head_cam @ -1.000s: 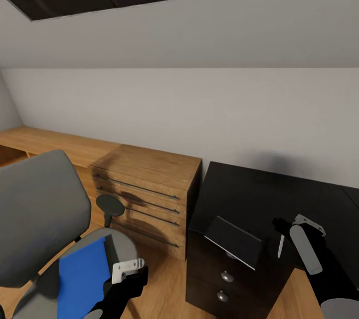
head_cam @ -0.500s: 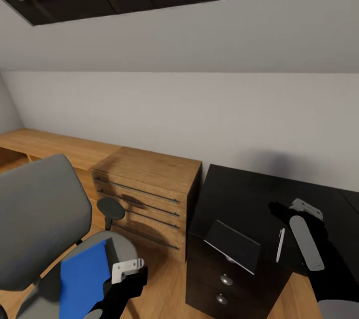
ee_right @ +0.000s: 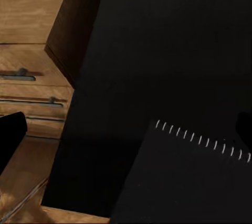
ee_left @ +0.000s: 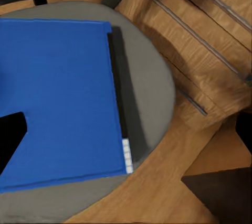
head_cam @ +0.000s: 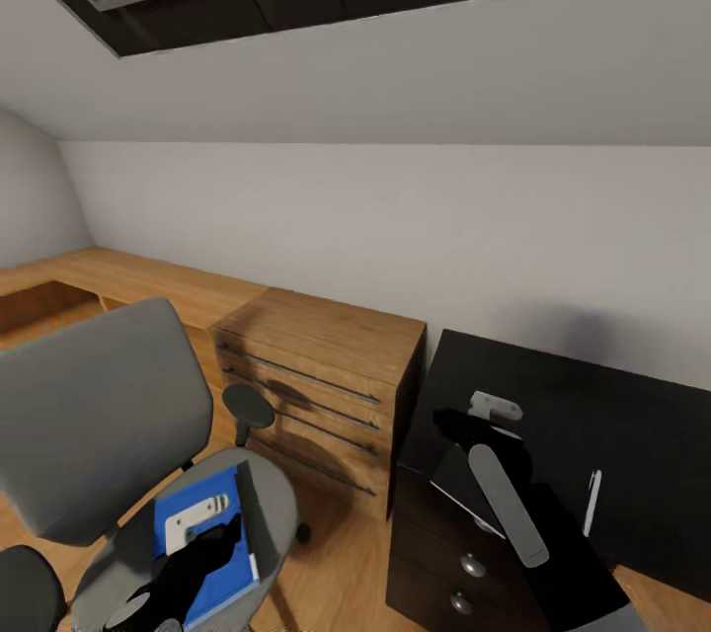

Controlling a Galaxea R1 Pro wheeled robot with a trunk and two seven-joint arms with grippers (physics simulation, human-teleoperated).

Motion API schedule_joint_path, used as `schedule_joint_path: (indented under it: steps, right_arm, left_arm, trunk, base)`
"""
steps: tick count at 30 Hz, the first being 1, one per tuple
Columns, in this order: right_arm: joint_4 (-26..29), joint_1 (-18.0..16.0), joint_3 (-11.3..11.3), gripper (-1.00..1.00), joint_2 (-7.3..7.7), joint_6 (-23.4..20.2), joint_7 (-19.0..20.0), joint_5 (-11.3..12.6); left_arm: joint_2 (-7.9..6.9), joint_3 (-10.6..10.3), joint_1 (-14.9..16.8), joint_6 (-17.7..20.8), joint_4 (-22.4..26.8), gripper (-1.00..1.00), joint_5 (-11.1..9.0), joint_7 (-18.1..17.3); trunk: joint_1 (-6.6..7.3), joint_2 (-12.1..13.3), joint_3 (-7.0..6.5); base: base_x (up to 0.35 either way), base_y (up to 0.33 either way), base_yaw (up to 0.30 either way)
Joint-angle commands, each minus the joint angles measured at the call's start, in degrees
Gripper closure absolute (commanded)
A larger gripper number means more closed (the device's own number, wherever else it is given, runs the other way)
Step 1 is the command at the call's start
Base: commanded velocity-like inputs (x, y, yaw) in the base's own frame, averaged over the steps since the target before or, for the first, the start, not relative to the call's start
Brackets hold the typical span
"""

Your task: In the bedroom, organize the workspace by keeping the computer under the desk, ensuring the monitor is on the desk, placing the keyboard on the desk next to the monitor, placing the mouse on the desk next to the keyboard, moving the folder from the swivel chair onto the desk next to the mouse, stacking the notebook on top of the folder with the pen on top of the notebook, and positioning the swivel chair next to the desk.

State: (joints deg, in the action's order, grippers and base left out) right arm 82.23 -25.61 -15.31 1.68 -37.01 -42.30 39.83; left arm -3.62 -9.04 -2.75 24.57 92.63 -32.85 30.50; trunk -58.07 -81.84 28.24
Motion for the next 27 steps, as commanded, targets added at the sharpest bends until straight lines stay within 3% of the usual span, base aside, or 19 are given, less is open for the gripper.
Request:
schedule_joint_path:
  steps: [1,5,15,27]
  right_arm:
    - [-0.2,-0.1,-0.3,-1.00,-0.13,-0.1,-0.7,0.4]
    - [-1.0,-0.1,-1.7,-1.00,-0.58,0.0,-1.1,0.4]
    - [-2.6,-0.1,-7.2,-1.00,-0.79,3.4,-1.4,0.3]
    - [-2.9,-0.1,-8.0,-1.00,-0.80,3.6,-1.3,0.3]
  left_arm:
    - [-0.05,0.4,0.0,0.0,0.1,-1.00,-1.3,0.5]
    - [-0.07,1.5,0.0,0.0,0.1,-1.00,-3.0,0.5]
    - [-0.02,2.1,0.0,0.0,0.1,-1.00,-4.0,0.4]
    - [0.01,2.0,0.0,0.0,0.1,-1.00,-4.0,0.4]
  trunk:
    - [0.00,0.0,0.05]
    - [0.00,0.0,0.05]
    - [0.00,0.0,0.05]
    - [0.00,0.0,0.05]
  base:
    - [0.000,0.000,0.279]
    - [0.000,0.000,0.279]
    - [0.000,0.000,0.279]
    - [-0.245,0.000,0.280]
